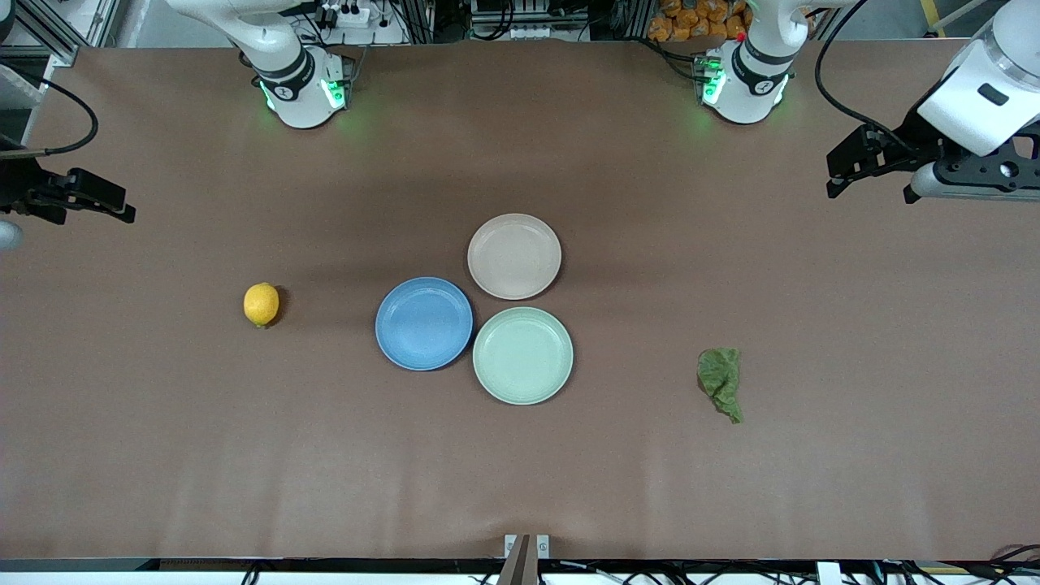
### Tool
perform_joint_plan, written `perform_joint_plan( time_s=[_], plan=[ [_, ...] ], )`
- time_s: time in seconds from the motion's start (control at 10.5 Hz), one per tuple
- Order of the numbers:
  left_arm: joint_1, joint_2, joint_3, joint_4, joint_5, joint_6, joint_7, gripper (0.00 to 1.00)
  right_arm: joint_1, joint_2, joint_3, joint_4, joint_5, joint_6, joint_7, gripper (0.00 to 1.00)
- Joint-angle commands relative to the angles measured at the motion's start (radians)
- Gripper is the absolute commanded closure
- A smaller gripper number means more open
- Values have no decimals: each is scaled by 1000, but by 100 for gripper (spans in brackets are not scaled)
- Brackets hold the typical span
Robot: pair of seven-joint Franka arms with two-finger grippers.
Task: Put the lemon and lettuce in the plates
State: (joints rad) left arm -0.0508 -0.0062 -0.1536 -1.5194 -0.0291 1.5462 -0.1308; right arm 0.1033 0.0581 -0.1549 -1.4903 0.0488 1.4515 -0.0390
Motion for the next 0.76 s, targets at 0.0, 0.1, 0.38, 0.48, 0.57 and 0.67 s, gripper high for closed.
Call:
perform_joint_plan(
  time_s=[0.0,0.1,0.38,0.48,0.57,0.67],
  plan=[
    [-4,81,-4,24,-15,29,-1,0,7,-11,-5,-8,14,3,16,0],
    [-1,122,-6,22,-18,70,-6,0,7,-11,-5,-8,14,3,16,0],
    [-9,254,-7,16,-12,208,-9,0,6,-20,-5,-54,14,30,14,0],
    [-17,296,-7,15,-8,247,-18,0,4,-23,-5,-80,16,53,14,0],
    [-20,331,-7,15,-8,279,-48,0,6,-27,-5,-106,16,81,14,0],
    [-18,372,-7,10,-8,322,-70,0,6,-30,-3,-141,16,110,14,0]
  ],
)
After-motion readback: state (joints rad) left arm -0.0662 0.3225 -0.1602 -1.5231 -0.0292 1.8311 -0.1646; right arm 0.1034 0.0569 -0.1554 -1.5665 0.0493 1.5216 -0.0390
